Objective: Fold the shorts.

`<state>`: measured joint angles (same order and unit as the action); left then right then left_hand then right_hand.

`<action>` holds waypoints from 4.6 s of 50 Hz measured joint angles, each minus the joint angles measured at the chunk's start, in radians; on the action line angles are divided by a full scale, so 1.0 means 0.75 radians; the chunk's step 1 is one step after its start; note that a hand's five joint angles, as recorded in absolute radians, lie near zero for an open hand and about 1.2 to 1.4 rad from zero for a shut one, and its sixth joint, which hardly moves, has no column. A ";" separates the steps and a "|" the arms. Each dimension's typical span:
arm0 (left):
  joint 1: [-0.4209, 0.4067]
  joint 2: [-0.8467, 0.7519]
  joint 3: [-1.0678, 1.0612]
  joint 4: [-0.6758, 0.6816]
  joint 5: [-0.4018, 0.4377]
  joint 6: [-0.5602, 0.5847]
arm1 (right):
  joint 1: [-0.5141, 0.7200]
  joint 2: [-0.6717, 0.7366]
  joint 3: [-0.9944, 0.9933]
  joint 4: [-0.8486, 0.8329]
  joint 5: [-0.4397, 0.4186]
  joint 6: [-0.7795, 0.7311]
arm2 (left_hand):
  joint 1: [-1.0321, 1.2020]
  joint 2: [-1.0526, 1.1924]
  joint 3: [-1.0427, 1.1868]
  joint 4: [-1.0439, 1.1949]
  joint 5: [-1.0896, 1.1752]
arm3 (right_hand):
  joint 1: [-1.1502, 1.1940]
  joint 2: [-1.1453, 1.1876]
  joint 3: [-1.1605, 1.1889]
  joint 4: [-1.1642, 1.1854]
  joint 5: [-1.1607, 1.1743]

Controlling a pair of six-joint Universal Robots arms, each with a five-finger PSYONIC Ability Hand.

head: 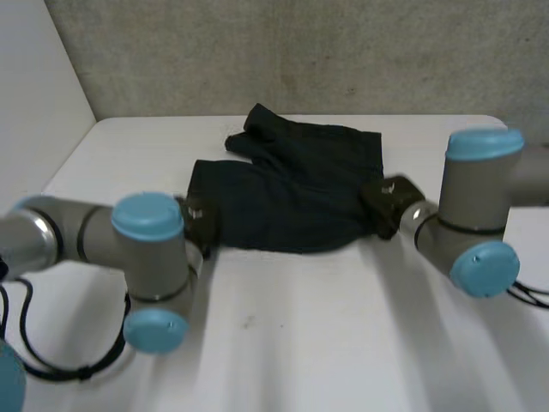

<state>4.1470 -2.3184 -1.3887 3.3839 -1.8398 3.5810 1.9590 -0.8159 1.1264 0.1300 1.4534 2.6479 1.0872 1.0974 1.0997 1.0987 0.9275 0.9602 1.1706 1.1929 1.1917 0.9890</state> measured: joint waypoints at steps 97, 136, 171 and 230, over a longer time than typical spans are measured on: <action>-0.010 -0.045 0.331 -0.287 -0.014 0.220 | -0.142 -0.755 1.040 0.068 -0.191 -0.338 | -0.861 -0.854 -0.851 -0.864 -0.870 | 0.000 0.000 0.002 0.000 0.000; -0.003 0.847 -0.785 -0.570 0.351 -0.334 | -0.210 -0.639 0.942 -0.165 -0.182 0.089 | -0.512 -0.606 -0.607 -0.609 -0.620 | -0.001 0.000 0.002 0.000 0.000; 0.054 -0.700 1.396 -0.165 0.146 0.063 | -0.066 0.359 -0.496 -0.361 0.094 -0.205 | -1.195 -1.182 -1.177 -1.185 -1.173 | -0.992 -1.211 -1.231 -1.227 -1.185; 0.273 0.418 -0.010 -0.246 0.394 -0.059 | -0.318 -0.381 0.473 -0.156 -0.010 -0.398 | -1.195 -1.195 -1.183 -1.190 -1.175 | -0.052 -0.013 -0.010 -0.001 -0.046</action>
<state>4.3519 -2.0049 -1.3960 3.1995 -1.5442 3.5365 1.7208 -1.1017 1.4809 0.0133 1.4461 2.3495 0.1913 0.2011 0.2122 0.2058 0.0462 0.9214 1.1606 1.1853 1.1906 0.9545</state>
